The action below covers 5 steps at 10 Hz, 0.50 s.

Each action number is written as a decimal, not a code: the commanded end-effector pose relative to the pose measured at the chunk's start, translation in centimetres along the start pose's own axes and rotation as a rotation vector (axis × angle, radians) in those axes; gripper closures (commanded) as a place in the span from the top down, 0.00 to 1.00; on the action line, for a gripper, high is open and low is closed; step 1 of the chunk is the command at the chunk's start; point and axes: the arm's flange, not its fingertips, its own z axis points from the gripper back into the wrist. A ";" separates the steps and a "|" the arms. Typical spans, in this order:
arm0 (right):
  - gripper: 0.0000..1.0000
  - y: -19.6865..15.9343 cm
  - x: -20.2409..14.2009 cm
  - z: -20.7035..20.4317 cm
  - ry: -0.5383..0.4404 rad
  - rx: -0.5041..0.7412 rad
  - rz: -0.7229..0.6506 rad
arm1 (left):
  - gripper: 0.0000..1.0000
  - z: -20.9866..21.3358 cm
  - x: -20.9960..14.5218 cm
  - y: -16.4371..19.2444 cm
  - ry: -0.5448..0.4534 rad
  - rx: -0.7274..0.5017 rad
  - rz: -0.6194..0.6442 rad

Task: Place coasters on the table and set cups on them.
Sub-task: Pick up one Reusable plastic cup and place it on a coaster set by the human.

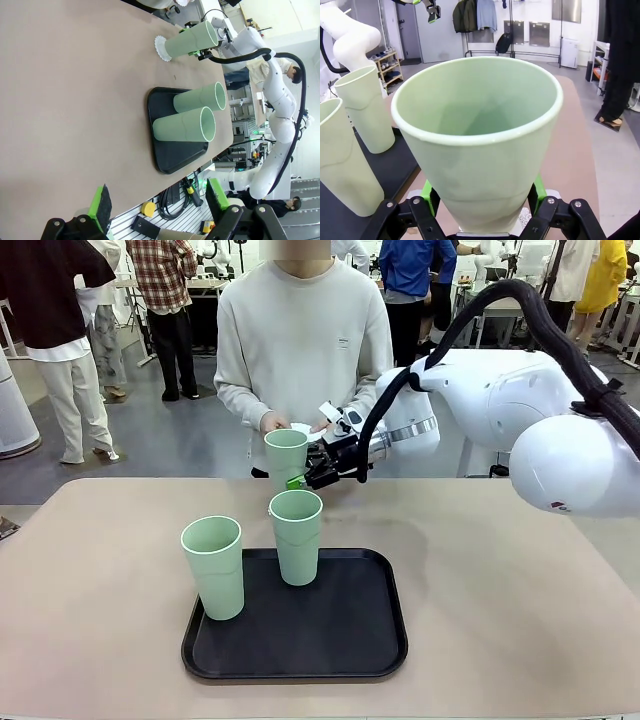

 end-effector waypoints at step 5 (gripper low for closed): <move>0.83 -1.3 -0.6 -0.6 0.027 0.012 -0.009 | 1.00 -0.1 0.1 0.0 -0.012 -0.013 0.001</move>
